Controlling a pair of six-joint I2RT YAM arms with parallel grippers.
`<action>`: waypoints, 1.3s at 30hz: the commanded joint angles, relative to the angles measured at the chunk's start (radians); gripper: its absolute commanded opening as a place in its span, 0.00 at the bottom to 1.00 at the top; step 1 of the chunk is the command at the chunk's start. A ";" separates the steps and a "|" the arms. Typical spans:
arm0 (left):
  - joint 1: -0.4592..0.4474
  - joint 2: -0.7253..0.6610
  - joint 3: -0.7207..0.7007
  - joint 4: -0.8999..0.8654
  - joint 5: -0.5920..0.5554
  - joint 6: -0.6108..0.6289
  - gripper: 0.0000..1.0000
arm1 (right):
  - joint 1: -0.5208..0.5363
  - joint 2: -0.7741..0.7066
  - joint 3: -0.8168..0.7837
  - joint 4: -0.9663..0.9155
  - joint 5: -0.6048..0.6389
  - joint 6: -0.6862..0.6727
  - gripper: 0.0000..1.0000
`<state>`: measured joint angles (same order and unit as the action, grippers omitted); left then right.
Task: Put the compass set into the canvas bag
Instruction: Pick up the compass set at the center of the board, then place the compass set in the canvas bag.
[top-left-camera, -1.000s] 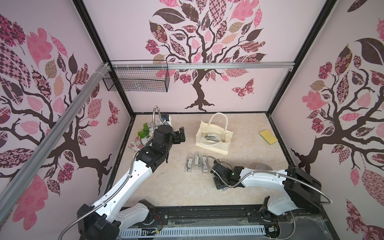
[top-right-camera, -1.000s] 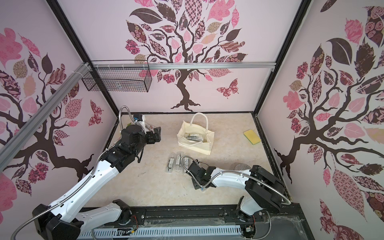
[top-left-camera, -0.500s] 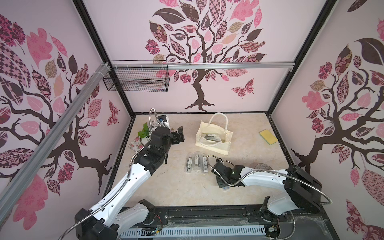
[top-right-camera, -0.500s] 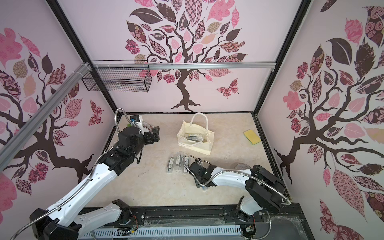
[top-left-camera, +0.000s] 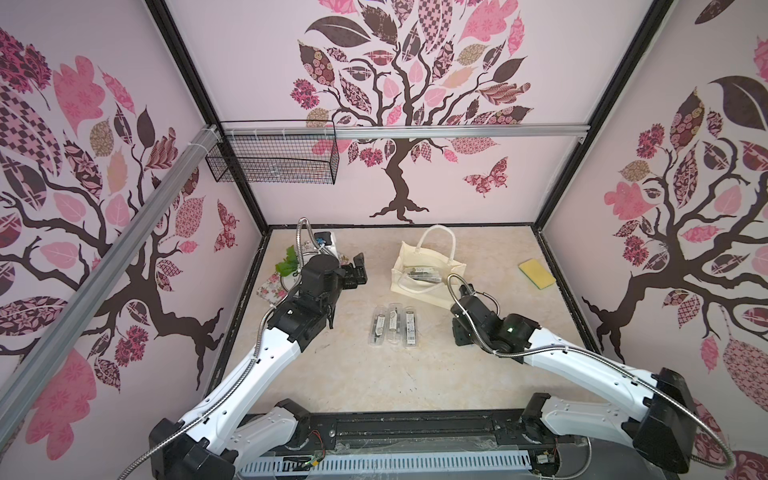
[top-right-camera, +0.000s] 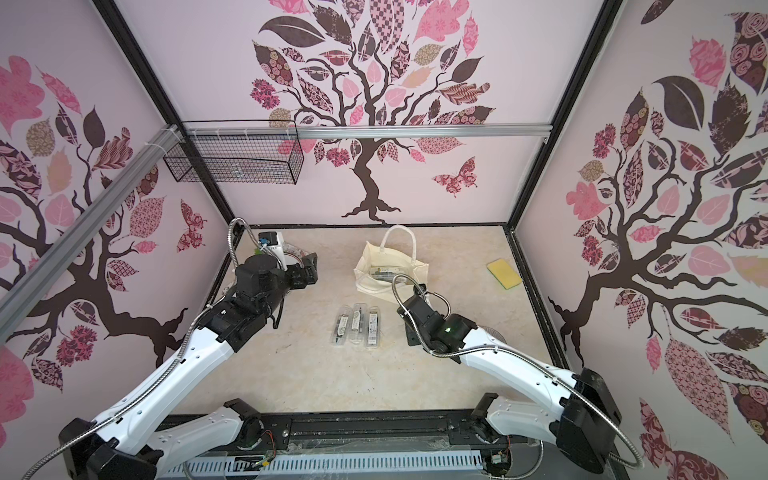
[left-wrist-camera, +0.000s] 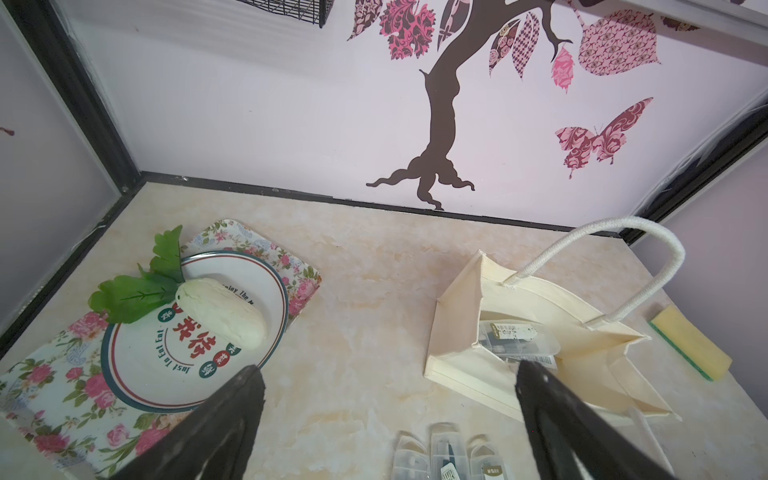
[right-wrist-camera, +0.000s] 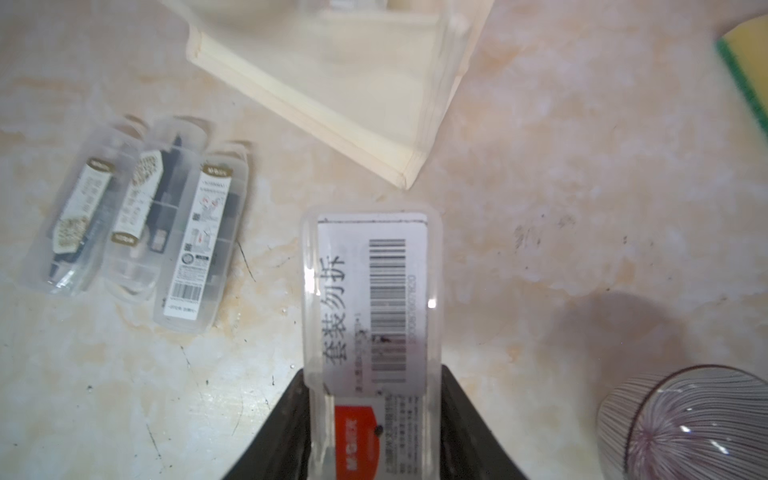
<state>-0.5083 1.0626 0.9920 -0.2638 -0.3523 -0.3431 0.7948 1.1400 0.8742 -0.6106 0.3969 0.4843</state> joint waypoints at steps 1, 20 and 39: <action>0.007 -0.022 -0.032 0.022 -0.019 0.005 0.97 | -0.017 -0.018 0.115 -0.036 0.082 -0.077 0.36; 0.013 -0.037 -0.018 0.022 0.024 -0.004 0.97 | -0.260 0.331 0.527 0.212 -0.362 -0.572 0.37; 0.019 -0.027 -0.016 0.021 0.030 0.007 0.97 | -0.378 0.679 0.645 0.185 -0.528 -0.831 0.42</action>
<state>-0.4969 1.0386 0.9905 -0.2634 -0.3275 -0.3401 0.4519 1.7779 1.4853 -0.4225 -0.0723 -0.3069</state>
